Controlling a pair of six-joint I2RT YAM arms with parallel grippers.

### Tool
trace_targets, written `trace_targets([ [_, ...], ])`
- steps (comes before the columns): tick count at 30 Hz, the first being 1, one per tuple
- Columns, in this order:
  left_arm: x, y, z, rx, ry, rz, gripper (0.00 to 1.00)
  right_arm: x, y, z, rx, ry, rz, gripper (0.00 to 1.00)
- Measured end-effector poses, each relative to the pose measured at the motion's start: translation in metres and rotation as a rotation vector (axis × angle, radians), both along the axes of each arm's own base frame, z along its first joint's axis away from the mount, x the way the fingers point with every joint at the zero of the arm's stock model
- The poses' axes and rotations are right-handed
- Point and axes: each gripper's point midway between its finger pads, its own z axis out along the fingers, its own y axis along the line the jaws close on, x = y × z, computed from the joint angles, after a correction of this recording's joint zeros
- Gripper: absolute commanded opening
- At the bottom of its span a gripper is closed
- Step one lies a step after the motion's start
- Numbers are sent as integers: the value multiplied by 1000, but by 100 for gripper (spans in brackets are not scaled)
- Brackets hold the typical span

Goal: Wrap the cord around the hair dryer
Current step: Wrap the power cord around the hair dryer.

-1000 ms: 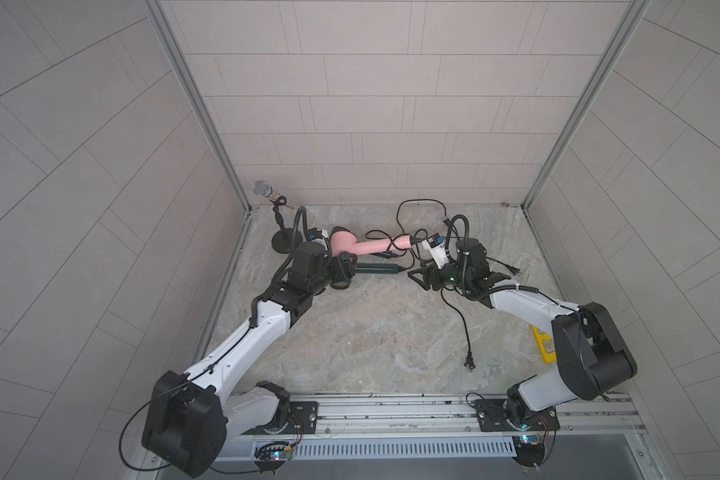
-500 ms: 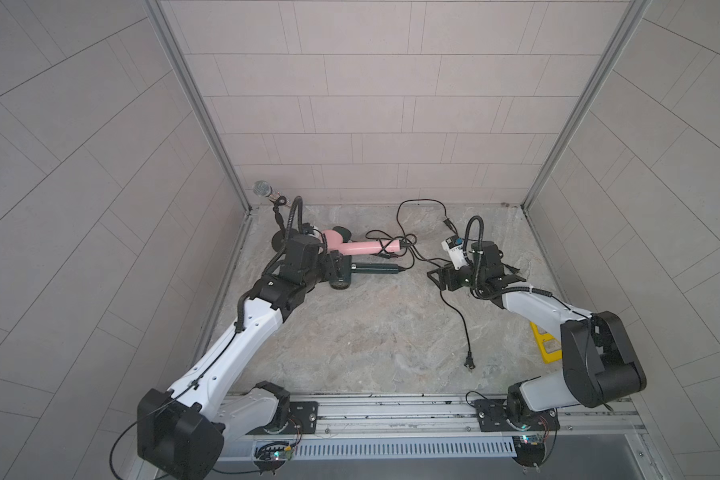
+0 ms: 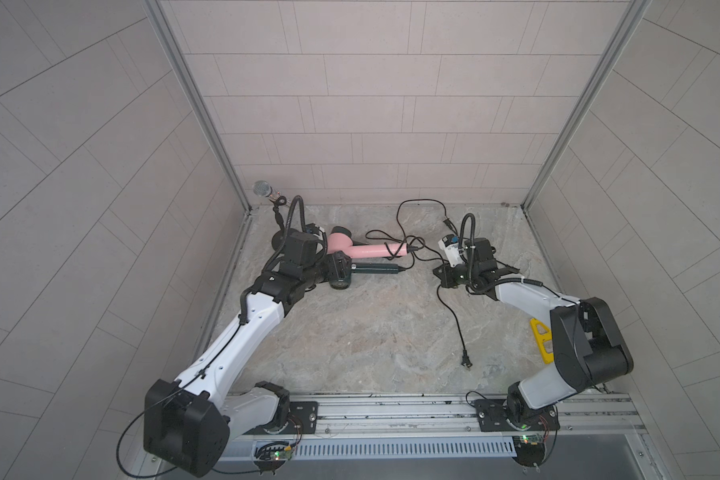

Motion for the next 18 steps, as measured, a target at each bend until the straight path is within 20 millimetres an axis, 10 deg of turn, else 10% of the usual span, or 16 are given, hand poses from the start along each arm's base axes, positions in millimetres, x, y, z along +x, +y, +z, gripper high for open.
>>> trace_targets([
  [10,4,-22,-2,-121,36,-80,0,-6,29,69,-163,-143,49,0],
  [18,-14,-60,5,-237,68,-271,0,29,36,65,-166,-98,47,0],
])
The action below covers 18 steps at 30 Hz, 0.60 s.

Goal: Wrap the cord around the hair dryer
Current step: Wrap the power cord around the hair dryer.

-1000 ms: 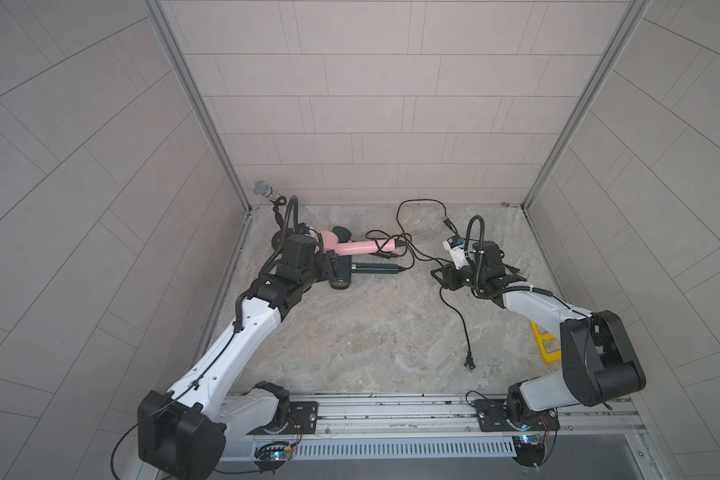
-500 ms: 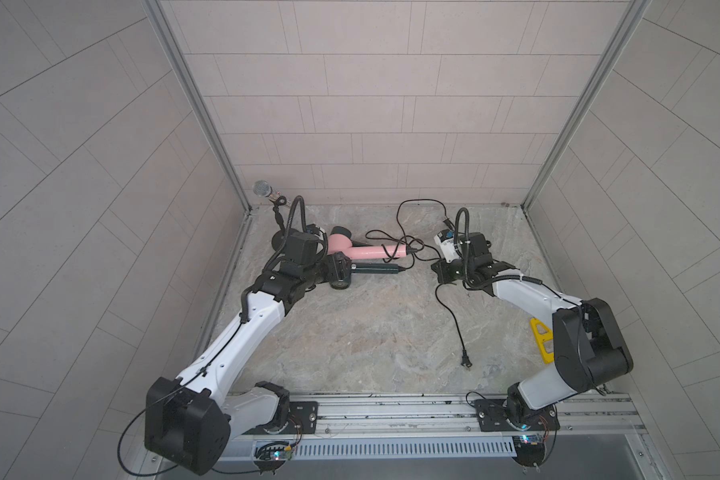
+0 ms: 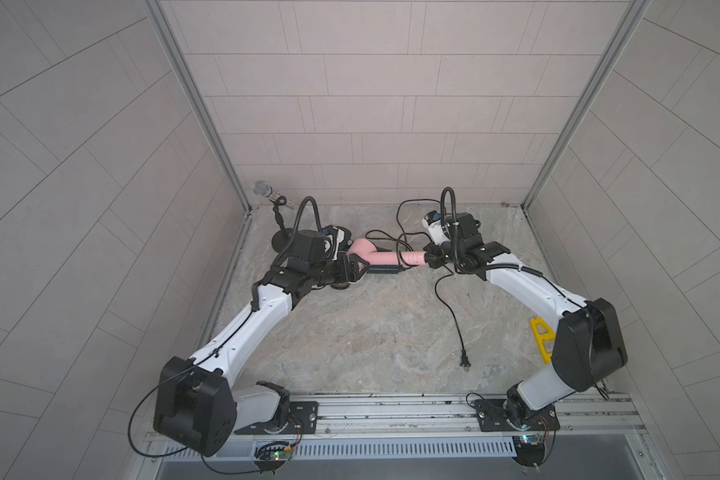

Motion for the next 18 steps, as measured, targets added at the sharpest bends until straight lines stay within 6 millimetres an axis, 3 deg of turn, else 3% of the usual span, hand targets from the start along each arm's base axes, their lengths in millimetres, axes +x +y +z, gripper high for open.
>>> trace_targets([
  [6,16,6,31,-98,-62,85,0,-11,9,-44,34,118,23,0],
  [12,34,21,30,-117,-47,250,0,-33,25,-66,77,163,58,0],
  [18,48,39,12,-143,-11,416,0,-56,41,-75,71,185,91,0],
])
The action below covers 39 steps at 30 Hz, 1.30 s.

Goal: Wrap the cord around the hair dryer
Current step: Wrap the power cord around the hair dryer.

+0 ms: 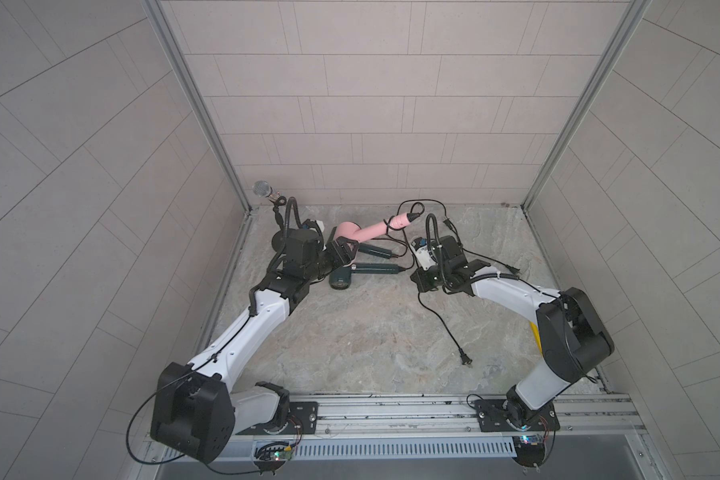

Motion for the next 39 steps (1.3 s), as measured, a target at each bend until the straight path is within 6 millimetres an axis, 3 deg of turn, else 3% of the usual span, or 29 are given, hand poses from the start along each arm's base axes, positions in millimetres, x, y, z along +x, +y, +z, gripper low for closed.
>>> trace_targets([
  [5,9,31,-19,71,28,181,0,-24,19,-1,-69,-10,44,0],
  [10,11,71,-31,236,35,360,0,-45,22,4,-171,-34,62,0],
  [14,6,93,-38,413,30,437,0,-49,23,21,-256,-80,80,0],
  [19,-3,102,-36,663,-7,450,0,-45,28,54,-340,-160,122,0],
  [29,-6,88,-30,865,-73,349,0,-26,36,118,-403,-310,201,0],
  [34,-5,64,-42,844,-94,185,0,-12,39,130,-402,-327,227,0],
  [39,-20,21,-60,756,-119,-109,0,11,20,128,-423,-311,213,0],
])
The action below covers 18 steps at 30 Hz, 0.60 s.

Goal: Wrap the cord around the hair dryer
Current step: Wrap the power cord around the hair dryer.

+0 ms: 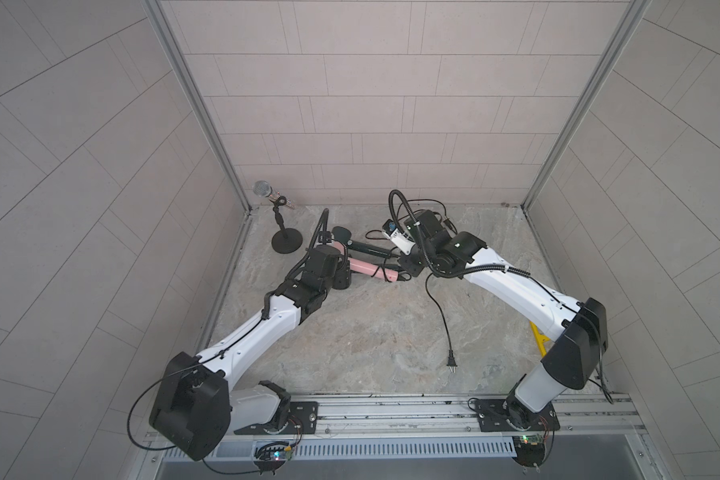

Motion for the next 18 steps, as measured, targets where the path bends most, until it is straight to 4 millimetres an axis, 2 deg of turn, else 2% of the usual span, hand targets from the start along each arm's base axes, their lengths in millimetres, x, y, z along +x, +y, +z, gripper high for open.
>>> trace_targets([
  [3,-17,-25,4,-103,17,-147,0,8,-17,-3,-13,18,-10,0],
  [7,-31,-44,28,-288,-26,-270,0,15,-36,-10,23,65,-9,0],
  [11,-28,-42,49,-511,-87,-286,0,13,-48,-30,100,150,4,0],
  [14,-20,-33,48,-654,-90,-241,0,10,-48,-41,175,195,7,1],
  [18,-16,-38,46,-759,-66,-229,0,7,-40,-43,310,218,2,3],
])
